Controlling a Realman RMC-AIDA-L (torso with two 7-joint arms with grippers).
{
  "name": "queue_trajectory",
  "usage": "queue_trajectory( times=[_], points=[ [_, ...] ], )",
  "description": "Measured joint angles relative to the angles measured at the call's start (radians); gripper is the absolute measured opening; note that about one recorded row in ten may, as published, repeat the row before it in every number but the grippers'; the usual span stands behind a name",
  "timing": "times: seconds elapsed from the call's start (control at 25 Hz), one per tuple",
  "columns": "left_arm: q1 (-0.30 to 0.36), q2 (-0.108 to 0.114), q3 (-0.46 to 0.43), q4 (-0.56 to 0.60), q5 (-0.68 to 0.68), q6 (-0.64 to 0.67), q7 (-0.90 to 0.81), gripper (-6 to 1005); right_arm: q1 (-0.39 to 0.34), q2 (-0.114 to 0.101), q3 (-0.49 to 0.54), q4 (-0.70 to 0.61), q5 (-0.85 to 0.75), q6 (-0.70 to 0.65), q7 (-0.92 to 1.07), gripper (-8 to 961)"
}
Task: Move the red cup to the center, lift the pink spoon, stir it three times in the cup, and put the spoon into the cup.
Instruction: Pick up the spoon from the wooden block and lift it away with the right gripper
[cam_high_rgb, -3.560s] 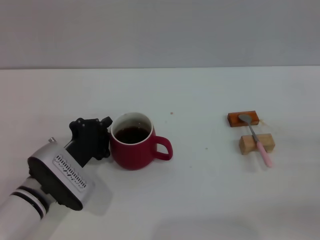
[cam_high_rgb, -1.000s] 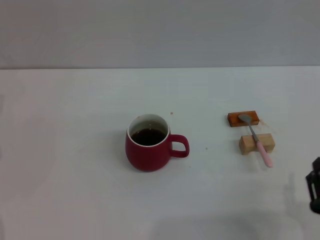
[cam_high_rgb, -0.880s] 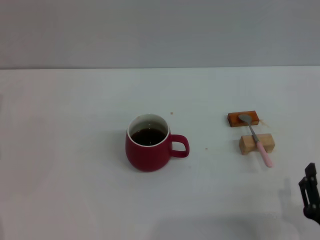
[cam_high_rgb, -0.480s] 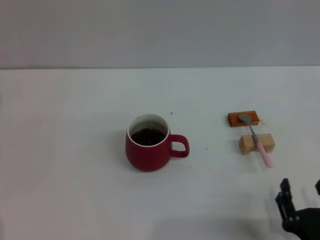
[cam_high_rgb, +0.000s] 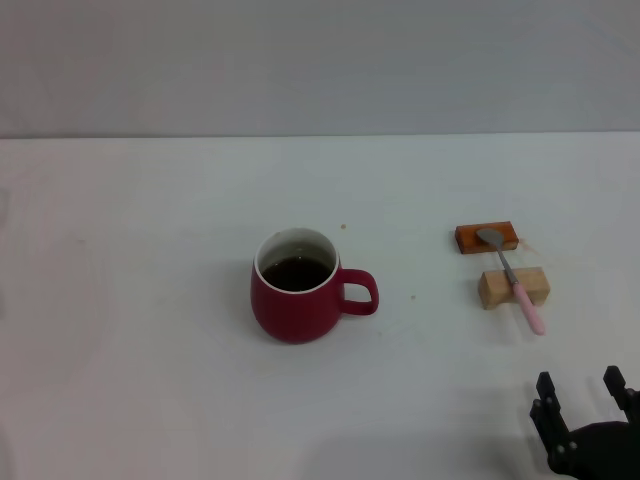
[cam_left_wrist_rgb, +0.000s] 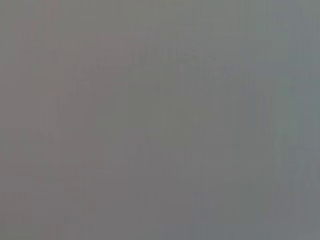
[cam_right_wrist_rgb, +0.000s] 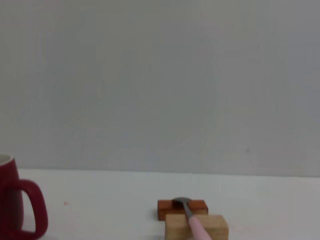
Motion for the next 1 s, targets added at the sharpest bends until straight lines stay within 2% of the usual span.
queue_trajectory(
  times=[0.52,1.0],
  points=[
    [-0.002,-0.034,-0.011,-0.003,-0.003,-0.003,0.0,802,0.055,-0.005,0.0,-0.092,0.002,0.057,0.007,691],
    [0.005,-0.037,-0.012,-0.007,-0.005,0.002,0.0,802,0.111,0.003,-0.009,-0.141,-0.002,0.063,0.05,689]
  ],
)
